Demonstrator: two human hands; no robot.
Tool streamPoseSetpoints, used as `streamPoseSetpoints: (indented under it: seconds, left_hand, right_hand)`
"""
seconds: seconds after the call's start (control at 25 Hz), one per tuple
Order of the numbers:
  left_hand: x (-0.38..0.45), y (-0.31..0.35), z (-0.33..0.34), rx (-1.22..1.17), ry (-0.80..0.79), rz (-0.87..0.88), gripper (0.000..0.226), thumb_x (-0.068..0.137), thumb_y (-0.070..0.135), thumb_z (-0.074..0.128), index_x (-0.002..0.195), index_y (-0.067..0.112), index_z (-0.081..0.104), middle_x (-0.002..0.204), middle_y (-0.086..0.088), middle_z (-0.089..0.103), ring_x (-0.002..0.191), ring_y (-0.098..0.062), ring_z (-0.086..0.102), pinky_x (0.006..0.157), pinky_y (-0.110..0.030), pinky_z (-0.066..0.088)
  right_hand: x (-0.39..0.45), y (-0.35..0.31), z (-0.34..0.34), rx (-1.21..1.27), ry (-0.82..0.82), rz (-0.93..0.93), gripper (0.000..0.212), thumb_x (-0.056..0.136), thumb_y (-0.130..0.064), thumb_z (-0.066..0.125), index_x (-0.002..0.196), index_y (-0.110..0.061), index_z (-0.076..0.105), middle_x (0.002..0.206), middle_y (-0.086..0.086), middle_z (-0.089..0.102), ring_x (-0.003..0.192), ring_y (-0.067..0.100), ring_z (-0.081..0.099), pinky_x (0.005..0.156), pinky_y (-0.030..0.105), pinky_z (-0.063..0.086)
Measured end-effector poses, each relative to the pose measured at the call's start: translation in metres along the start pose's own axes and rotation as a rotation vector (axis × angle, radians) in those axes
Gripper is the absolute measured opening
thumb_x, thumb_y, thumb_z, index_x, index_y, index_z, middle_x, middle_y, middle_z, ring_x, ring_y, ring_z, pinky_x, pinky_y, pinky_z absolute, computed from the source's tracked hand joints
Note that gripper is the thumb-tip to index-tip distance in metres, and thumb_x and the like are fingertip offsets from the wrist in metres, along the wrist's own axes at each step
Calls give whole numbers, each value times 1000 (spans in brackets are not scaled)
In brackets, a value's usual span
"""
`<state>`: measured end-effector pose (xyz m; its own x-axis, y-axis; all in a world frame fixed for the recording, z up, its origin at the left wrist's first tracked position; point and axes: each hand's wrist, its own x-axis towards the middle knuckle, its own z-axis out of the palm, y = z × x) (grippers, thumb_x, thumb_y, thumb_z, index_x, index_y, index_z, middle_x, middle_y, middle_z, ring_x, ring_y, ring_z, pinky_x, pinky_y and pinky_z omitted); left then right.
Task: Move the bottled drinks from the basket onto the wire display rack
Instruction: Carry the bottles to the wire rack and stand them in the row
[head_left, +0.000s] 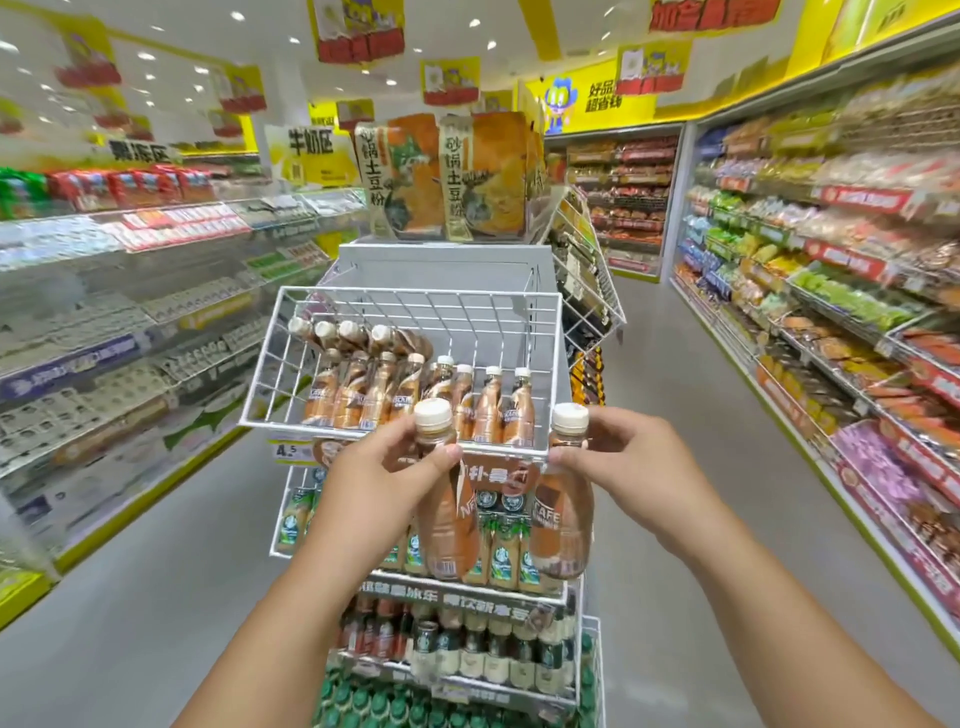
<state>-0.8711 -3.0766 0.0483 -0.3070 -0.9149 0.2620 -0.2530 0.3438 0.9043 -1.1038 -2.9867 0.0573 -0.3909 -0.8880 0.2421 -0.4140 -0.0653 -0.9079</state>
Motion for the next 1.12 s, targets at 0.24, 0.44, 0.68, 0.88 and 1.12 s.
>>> streamPoseSetpoints:
  seconds: [0.24, 0.44, 0.68, 0.88, 1.12]
  left_hand:
    - [111, -28, -2, -6, -17, 23, 11, 85, 41, 79, 89, 37, 69, 86, 27, 70, 93, 1, 65, 81, -26, 52]
    - [210, -56, -3, -5, -148, 92, 17, 83, 46, 80, 76, 46, 65, 81, 27, 69, 80, 9, 66, 72, -19, 56]
    - [287, -82, 22, -14, -317, 106, 21, 80, 53, 78, 91, 35, 75, 84, 20, 74, 78, -5, 68, 72, -28, 55]
    - [317, -92, 51, 21, -387, 53, 15, 84, 49, 77, 84, 35, 71, 79, 18, 73, 72, -3, 67, 66, -27, 51]
    - [335, -105, 85, 28, -470, -39, 20, 88, 45, 75, 87, 26, 72, 71, 6, 74, 60, -15, 67, 60, -29, 48]
  right_hand:
    - [89, 8, 29, -51, 80, 22, 16, 80, -22, 85, 92, -31, 80, 84, -8, 79, 72, 6, 69, 67, 25, 51]
    - [151, 7, 68, -135, 223, 83, 13, 80, -22, 86, 91, -25, 79, 85, -2, 79, 81, 19, 75, 80, 39, 59]
    - [221, 17, 95, -336, 340, 186, 23, 79, -28, 86, 90, -10, 77, 87, 12, 76, 68, 17, 65, 67, 33, 51]
    - [260, 41, 101, -486, 335, 353, 29, 81, -37, 82, 93, -11, 76, 85, 7, 77, 71, 21, 72, 66, 35, 56]
    - [285, 61, 106, -563, 330, 490, 24, 85, -33, 79, 92, -12, 70, 84, 2, 69, 78, 21, 68, 57, 26, 44]
